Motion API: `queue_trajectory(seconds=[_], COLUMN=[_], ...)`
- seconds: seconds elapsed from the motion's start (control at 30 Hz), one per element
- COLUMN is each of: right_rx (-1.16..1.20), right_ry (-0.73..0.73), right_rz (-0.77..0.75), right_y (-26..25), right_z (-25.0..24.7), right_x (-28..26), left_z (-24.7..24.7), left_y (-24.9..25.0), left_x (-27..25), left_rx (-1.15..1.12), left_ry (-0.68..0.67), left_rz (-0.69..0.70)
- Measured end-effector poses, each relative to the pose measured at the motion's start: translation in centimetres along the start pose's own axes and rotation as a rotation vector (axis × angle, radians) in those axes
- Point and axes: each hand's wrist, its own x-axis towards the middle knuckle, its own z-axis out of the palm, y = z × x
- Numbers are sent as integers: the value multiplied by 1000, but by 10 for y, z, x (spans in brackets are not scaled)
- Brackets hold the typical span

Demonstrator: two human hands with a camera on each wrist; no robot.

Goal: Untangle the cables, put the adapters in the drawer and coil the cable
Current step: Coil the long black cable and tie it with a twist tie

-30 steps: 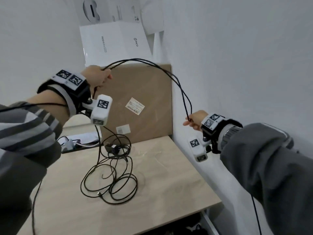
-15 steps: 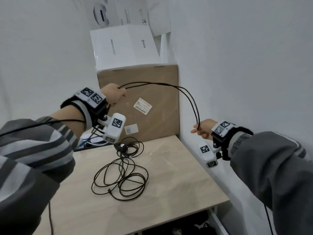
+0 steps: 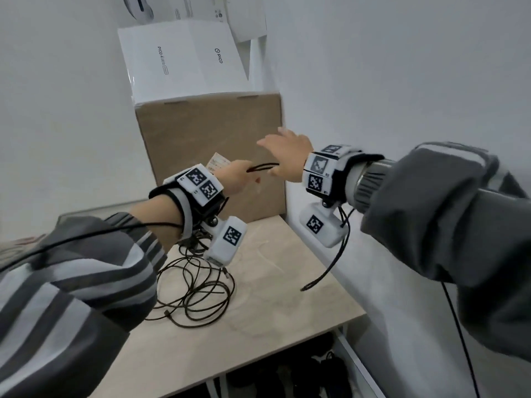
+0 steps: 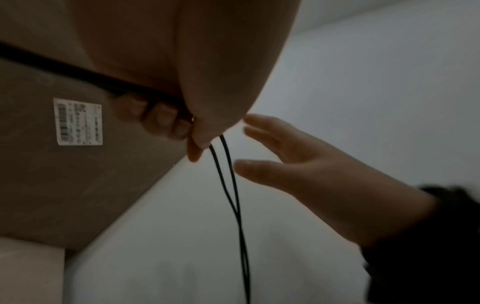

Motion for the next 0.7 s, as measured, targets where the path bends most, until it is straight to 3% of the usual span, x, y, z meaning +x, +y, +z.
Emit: queue_trajectory(seconds=[0.1,0.2,0.43,0.53,0.7], right_rx=[107,196,481,504,556], right_ry=[-143,-98,325,369,303], right_rz=[-101,-97,438,575,674], right_y=[-8,-5,82,103,102], right_z=[11,14,-10,-12,5], right_x=[8,4,7,6,4], left_z=[3,-4,-19,-24,-50], left_y=[-10,-38,-136,-166,-179], left_x=[-8,-19,-42,-47,-40], left_rx=[-12,43,181,139,43], left_ry=[0,28,186,230,266], left_rz=[109,80,-220,-318,-433])
